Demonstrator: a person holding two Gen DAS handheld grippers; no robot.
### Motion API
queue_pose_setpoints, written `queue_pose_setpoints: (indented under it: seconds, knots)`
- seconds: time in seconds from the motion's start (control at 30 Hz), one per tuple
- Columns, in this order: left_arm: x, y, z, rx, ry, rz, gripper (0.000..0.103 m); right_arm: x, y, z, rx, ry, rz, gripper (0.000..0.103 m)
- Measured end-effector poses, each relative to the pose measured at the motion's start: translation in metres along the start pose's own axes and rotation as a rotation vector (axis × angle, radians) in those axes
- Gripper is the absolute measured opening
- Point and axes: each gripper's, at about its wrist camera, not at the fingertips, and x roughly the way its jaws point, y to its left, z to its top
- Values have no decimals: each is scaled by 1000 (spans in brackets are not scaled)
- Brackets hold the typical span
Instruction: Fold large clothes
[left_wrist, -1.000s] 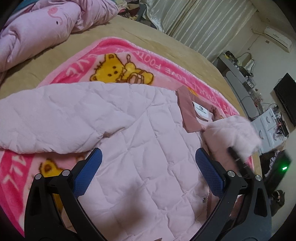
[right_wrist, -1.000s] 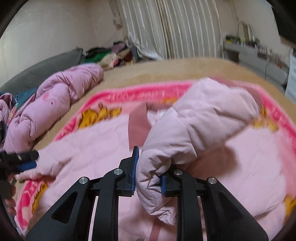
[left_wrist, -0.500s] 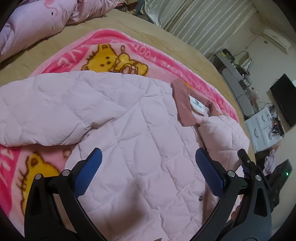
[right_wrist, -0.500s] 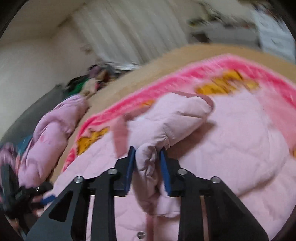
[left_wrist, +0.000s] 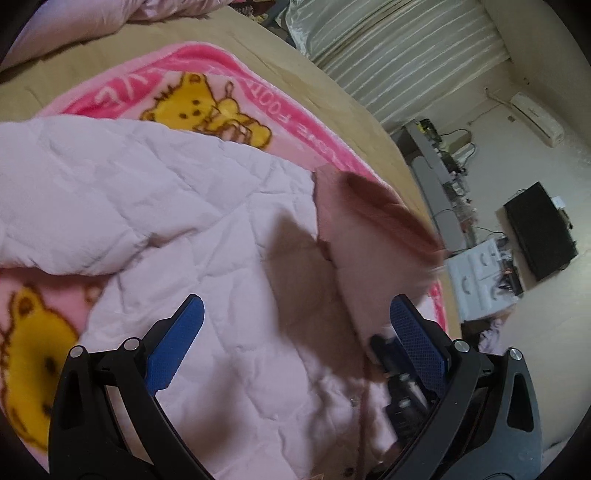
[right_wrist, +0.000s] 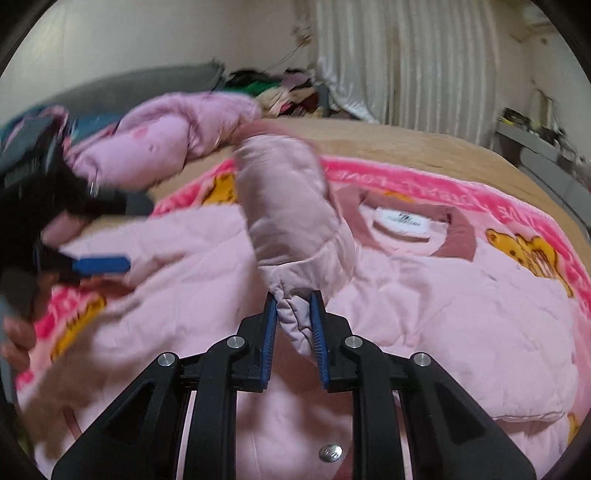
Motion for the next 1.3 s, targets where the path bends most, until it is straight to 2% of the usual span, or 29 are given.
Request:
queue_pose_setpoints:
  seconds: [0.13,0.23,0.37,0.47,0.53,0.57,0.63,0.67,0.7,0.73,0.83,0.9,1.0,1.07,1.13,1.3]
  knots:
    - [10,2,-3,-17,19,-32,95,7,8,-7,-20,51,40,29]
    - [21,8,-7,-40,40,-51,95,7,9,-8,-21,73,74,48]
    - [36,12,-14,-48,75,-47,95,-8,5,-8,-14,59,88,48]
    - [47,13,-20,-53,102,-59,95,-23,-15,-9,40,37,67,48]
    - [53,12,-26,-43,105,-66,91,-31,-29,-12,68,34,38,48]
    - [56,11,-28,-30,104,-53,86,-34,-36,-14,76,35,23,48]
    - [60,7,-33,10,90,21,45,-41,-56,-21,105,41,-19,48]
    - [62,6,-35,28,83,36,40,-43,-63,-24,119,44,-30,48]
    - [62,6,-35,40,85,22,26,-47,-73,-29,142,50,-50,48]
    - [63,3,-36,65,92,22,21,-50,-82,-34,163,57,-69,48]
    - [51,-11,-34,153,33,76,18,-61,-111,-48,218,77,-148,48]
    - [36,-19,-27,194,-22,85,18,-68,-132,-53,265,67,-194,48]
    - [24,-25,-20,242,-67,130,18,-73,-165,-55,348,65,-303,48]
    - [33,-17,-21,240,-37,173,19,-71,-184,-55,407,80,-350,48]
    - [43,-2,-24,195,14,191,19,-70,-193,-53,435,84,-351,48]
    - [48,7,-27,174,44,204,20,-54,-194,-34,397,76,-349,51]
